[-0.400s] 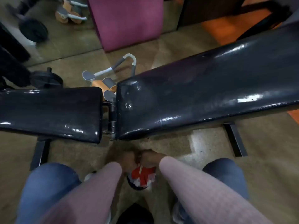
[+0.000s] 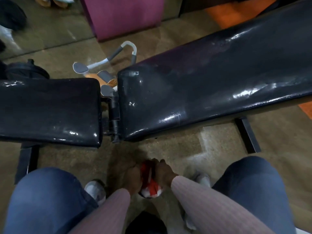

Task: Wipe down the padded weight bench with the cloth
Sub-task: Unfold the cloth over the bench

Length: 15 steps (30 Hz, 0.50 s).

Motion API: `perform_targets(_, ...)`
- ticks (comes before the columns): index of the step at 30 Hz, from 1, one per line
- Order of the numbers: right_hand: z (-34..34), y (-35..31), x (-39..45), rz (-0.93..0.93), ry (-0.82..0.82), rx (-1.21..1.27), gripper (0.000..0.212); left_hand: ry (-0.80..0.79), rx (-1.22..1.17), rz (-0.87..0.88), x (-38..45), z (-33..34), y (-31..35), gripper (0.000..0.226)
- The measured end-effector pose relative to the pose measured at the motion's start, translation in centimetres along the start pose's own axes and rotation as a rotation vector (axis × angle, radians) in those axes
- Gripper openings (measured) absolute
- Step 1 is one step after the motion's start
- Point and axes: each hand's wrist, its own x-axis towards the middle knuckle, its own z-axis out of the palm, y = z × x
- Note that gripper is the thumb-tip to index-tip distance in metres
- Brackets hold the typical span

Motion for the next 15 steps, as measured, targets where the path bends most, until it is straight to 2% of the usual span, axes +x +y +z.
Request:
perform_targets(3,-0.1,-0.1,1.3,-0.065,0.077,-0.131,0.038,-0.017,-0.101,-0.024,-0.1,-1.1,1.7,0.014)
perform_targets(4,-0.3,-0.4,1.3,-0.01,0.051,-0.138,0.036,-0.042,-0.122,-0.031,-0.3,-1.4,2.3,0.011)
perform_targets(6,-0.6,-0.2,1.6,-0.017,0.062,-0.179,0.042,-0.07,-0.159,-0.017,-0.2,-1.7,3.1,0.025)
perform_targets(8,-0.5,-0.1,1.4,-0.051,0.031,-0.113,0.052,-0.072,-0.178,-0.008,-0.4,-2.0,3.4,0.028)
perform_targets(11,-0.2,0.7,0.9,-0.057,0.054,0.041,0.054,-0.096,-0.198,0.031,-0.7,-2.3,4.1,0.013)
perform_targets(15,-1.2,1.8,0.2,-0.114,0.019,0.121,0.009,-0.04,-0.285,0.056,-1.1,-2.7,5.0,0.01)
